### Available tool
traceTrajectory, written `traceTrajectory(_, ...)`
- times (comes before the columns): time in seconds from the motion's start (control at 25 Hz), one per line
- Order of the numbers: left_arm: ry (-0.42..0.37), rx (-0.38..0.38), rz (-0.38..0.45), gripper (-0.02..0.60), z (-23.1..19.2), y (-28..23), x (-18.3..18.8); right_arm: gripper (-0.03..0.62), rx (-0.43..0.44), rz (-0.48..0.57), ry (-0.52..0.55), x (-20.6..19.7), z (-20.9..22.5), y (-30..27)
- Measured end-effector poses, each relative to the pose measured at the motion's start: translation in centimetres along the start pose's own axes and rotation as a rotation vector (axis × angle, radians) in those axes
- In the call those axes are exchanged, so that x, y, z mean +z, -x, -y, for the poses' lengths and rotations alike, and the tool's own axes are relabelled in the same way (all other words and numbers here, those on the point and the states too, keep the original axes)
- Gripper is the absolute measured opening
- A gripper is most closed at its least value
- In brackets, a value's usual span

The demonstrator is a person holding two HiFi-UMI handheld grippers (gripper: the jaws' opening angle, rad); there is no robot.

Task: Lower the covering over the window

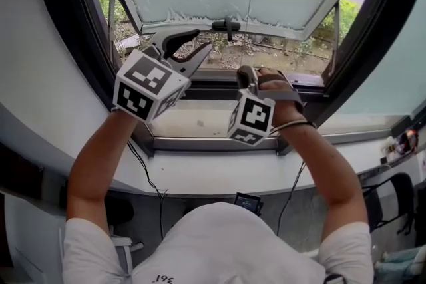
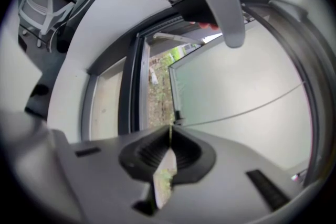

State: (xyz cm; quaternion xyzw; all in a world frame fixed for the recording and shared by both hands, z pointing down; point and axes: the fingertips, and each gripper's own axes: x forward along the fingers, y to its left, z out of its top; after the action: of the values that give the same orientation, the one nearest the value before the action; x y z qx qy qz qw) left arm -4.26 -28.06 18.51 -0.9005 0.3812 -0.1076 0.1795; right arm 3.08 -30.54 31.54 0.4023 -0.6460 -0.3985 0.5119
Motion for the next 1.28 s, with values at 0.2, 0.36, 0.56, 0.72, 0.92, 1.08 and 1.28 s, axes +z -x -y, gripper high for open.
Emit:
traceTrajectory(0.2, -0.022, 0.027, 0.006, 0.126, -0.6, 0.4, 0.4, 0.023, 0.044, -0.023, 0.003, -0.5, -2.3, -0.5)
traceTrajectory(0.36, -0.026, 0.05, 0.006, 0.126, -1.3, 0.7, 0.7, 0.023, 0.097, -0.047, 0.011, -1.4, -5.6, -1.1)
traceTrajectory(0.56, -0.11, 0.119, 0.004, 0.126, -2.8, 0.9, 1.5, 0.023, 0.12, -0.051, 0.003, -1.4, -7.1, -1.2)
traceTrajectory(0.72, -0.216, 0.172, 0.009, 0.141, -4.1, 0.9, 3.2, 0.023, 0.137, -0.044, -0.017, -1.3, -8.0, -1.4)
traceTrajectory(0.92, -0.297, 0.229, 0.029, 0.157, -6.4, 0.9, 5.6, 0.023, 0.155, -0.055, -0.024, -1.8, -9.1, -1.5)
traceTrajectory(1.08, -0.451, 0.311, 0.022, 0.178, -8.1, 0.7, 6.9, 0.024, 0.195, -0.08, -0.019, -2.5, -11.0, -2.1)
traceTrajectory(1.28, -0.613, 0.359, -0.049, 0.207, -9.2, -0.4, 5.7, 0.024, 0.24, -0.095, -0.016, -3.0, -13.6, -2.3)
